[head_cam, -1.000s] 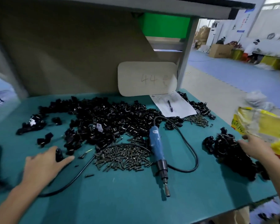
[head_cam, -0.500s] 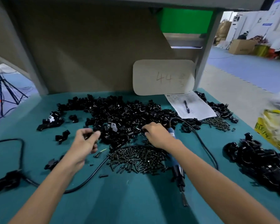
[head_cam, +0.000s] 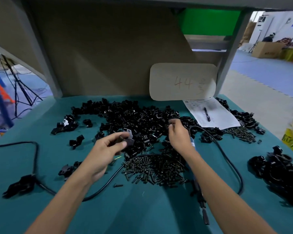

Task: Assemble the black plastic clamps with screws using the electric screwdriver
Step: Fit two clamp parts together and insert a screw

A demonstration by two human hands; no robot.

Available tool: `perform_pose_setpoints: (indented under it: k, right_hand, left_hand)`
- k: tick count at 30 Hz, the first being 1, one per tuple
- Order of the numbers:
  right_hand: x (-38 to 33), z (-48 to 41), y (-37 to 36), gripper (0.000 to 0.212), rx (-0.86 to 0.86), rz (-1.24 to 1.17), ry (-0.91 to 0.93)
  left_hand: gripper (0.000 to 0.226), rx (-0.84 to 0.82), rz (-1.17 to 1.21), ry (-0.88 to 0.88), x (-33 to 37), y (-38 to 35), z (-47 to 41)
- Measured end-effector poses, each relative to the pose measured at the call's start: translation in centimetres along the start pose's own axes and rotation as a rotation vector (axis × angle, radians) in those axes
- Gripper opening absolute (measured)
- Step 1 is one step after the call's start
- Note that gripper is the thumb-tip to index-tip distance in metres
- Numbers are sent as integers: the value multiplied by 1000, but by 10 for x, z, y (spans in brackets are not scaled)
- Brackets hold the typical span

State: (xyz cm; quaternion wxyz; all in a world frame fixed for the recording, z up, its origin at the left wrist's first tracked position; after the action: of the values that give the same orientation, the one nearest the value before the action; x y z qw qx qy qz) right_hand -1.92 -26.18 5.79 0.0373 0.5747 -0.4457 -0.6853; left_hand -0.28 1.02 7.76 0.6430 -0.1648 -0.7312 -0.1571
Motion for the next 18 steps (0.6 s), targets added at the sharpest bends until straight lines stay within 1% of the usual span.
perform_pose_setpoints:
  k: [2, 3, 4, 5, 7, 9, 11, 13, 14, 15, 17, 18]
  right_hand:
    - [-4, 19, 11, 27, -119, -572, -195]
    - [-6, 31, 13, 28, -189, -828, -259]
    - [-6, 43, 14, 28, -240, -998, -301]
    - [-5, 54, 13, 25, -272, -1084, -333]
    - [-1, 75, 10, 18, -329, -1152, -366]
    - [-1, 93, 5, 20, -388, -1183, -359]
    - [-4, 106, 3, 32, -429, -1183, -317]
    - [-8, 113, 2, 47, -446, -1143, -249]
    - [-11, 115, 2, 46, -449, -1107, -203]
    - [-13, 117, 2, 41, -451, -1073, -157]
    - [-16, 118, 1, 29, -457, -1033, -88]
    - [-18, 118, 1, 30, -457, -1009, -66]
  left_hand:
    - [32, -6, 275, 82, -1, -8, -1]
    - [33, -8, 381, 114, -2, -12, -1]
    - [35, -7, 444, 135, -2, -16, 0]
    - [36, -1, 462, 148, -3, -21, 0]
    - [39, 22, 417, 166, -4, -28, 0]
    - [42, 26, 390, 188, -4, -35, 3]
    - [41, -3, 395, 207, -4, -39, 5]
    - [26, -39, 381, 226, -3, -41, 7]
    - [18, -47, 380, 238, -3, -42, 8]
    - [16, -49, 379, 250, -3, -44, 10]
    - [23, -46, 352, 252, -3, -45, 12]
    - [25, -46, 318, 238, -1, -46, 13]
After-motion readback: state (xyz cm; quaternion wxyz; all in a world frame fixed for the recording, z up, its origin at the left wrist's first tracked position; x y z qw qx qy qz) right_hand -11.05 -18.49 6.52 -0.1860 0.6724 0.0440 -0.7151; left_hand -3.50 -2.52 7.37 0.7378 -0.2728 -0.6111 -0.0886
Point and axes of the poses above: each hand's wrist, its own z-axis away from the middle knuckle, its own y-axis out of the back of the hand, x = y × z, the point moved 3 cm from there along -z, towards the middle knuckle, and after that the axes turned 10 degrees about -y, right-handed, at the moved point
